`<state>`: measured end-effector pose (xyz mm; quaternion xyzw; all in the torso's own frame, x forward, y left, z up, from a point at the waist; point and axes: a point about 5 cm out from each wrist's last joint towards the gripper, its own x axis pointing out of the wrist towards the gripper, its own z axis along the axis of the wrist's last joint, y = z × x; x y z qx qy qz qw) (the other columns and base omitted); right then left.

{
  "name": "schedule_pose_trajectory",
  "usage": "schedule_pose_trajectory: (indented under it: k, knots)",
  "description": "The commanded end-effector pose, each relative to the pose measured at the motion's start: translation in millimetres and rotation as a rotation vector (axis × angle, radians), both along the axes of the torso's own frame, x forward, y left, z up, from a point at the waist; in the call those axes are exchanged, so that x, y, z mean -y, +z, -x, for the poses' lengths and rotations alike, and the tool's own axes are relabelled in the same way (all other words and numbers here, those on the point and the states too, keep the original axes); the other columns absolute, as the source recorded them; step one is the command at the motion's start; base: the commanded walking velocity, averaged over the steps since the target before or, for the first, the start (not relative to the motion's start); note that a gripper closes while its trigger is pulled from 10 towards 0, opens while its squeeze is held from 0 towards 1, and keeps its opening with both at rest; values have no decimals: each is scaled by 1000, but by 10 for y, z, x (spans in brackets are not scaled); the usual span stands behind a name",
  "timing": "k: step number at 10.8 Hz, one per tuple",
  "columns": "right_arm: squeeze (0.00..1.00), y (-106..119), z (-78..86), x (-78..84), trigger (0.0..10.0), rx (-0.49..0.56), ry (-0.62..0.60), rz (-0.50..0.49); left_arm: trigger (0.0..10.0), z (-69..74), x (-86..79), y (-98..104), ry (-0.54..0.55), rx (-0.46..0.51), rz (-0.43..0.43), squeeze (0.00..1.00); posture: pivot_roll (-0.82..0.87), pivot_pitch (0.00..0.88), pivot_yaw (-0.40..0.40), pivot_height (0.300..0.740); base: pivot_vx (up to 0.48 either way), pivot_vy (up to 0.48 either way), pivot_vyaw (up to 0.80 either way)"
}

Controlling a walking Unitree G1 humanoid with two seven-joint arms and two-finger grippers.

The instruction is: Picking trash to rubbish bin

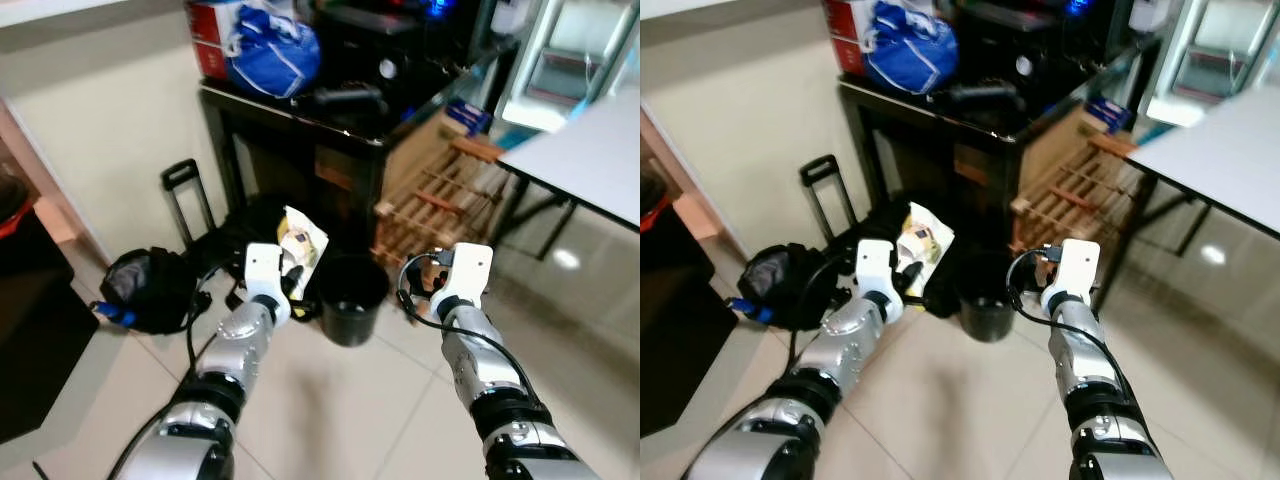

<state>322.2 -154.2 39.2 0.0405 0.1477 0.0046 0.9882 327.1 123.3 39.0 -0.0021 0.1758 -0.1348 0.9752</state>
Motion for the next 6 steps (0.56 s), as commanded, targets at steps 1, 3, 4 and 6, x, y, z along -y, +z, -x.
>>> schedule_pose_trajectory:
  k: [1,3,4,6]
  knots:
    - [0,-701,604,66,10000,-297,79,21,10000,543,-322,-623,-10,-206,-223,0,-1,21,31,740,480,0,0]
    - [0,-674,577,73,10000,-281,73,15,10000,545,-325,-620,-4,-202,-214,0,-5,22,31,740,480,0,0]
    - [0,-625,519,76,10000,-252,72,13,10000,469,-293,-545,8,-150,-191,0,-6,22,31,740,0,0,0]
    - [0,-591,477,74,10000,-228,80,13,10000,399,-270,-473,23,-102,-174,0,-5,21,30,740,0,0,0]
